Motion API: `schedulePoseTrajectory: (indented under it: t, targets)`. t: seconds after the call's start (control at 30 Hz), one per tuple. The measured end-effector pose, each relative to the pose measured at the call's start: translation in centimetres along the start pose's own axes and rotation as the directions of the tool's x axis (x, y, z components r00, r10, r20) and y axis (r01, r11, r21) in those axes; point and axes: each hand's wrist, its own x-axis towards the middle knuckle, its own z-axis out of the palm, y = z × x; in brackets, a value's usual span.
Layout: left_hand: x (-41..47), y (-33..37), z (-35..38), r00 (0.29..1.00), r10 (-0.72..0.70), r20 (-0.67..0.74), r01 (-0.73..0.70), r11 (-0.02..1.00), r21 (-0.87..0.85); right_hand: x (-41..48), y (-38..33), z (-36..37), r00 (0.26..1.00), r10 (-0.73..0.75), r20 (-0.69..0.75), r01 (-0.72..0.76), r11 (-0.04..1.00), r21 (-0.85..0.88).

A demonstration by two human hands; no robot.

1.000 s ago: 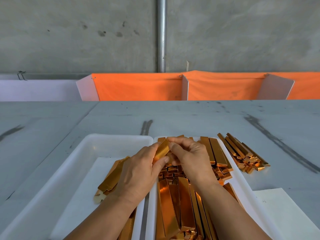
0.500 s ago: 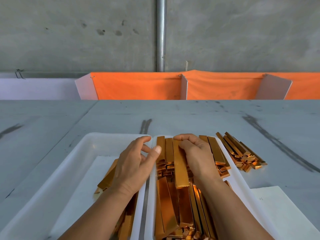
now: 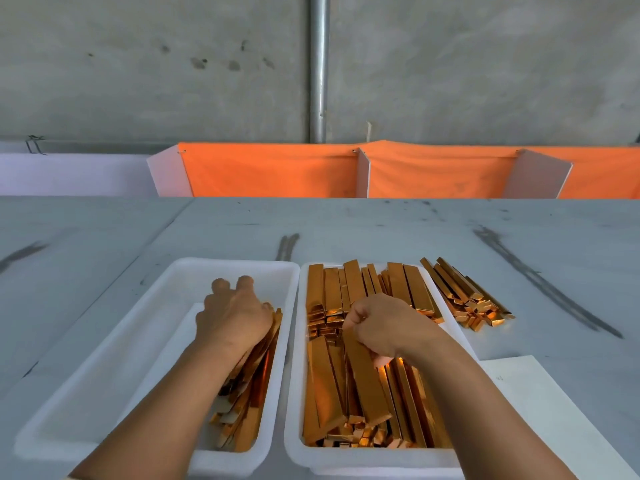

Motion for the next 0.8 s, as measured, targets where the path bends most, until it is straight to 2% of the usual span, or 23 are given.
schedulePoseTrajectory:
  t: [0.07, 0.17, 0.27, 0.47, 0.6, 0.7, 0.8]
  targets:
    - [0.2, -0.8, 0.1, 0.988, -0.081, 0.129, 0.066, 0.991, 0.119, -0.2, 0.7, 0.0, 1.0, 0.01, -0.006, -0.01, 0.998, -0.057]
    - [0.2, -2.1, 0.8, 0.952, -0.143, 0.271, 0.097, 0.979, 0.178, -0.5, 1.9, -0.1, 0.999, 0.034, -0.034, -0.038, 0.991, -0.125]
    - [0.1, -2.4, 1.0, 0.954, -0.112, 0.278, 0.051, 0.975, 0.216, -0.7, 2.5, -0.1, 0.997, 0.034, -0.062, -0.044, 0.987, -0.155]
    - [0.5, -2.5, 0.9, 0.978, -0.123, 0.171, 0.079, 0.967, 0.241, -0.6, 2.5, -0.5, 0.993, -0.008, -0.114, -0.004, 0.994, -0.105]
    - [0.1, -2.9, 0.5, 0.993, -0.12, -0.016, 0.121, 0.972, 0.202, 0.0, 2.5, -0.2, 0.98, -0.051, -0.192, 0.036, 0.996, -0.079]
    - [-0.4, -2.6, -0.3, 0.975, 0.048, -0.217, -0.04, 0.998, 0.043, 0.5, 2.3, 0.4, 0.938, -0.121, -0.326, 0.12, 0.993, -0.022]
    - [-1.5, -1.2, -0.7, 0.913, 0.24, -0.33, -0.296, 0.946, -0.13, 1.1, 1.8, 1.2, 0.88, -0.212, -0.425, 0.306, 0.937, 0.166]
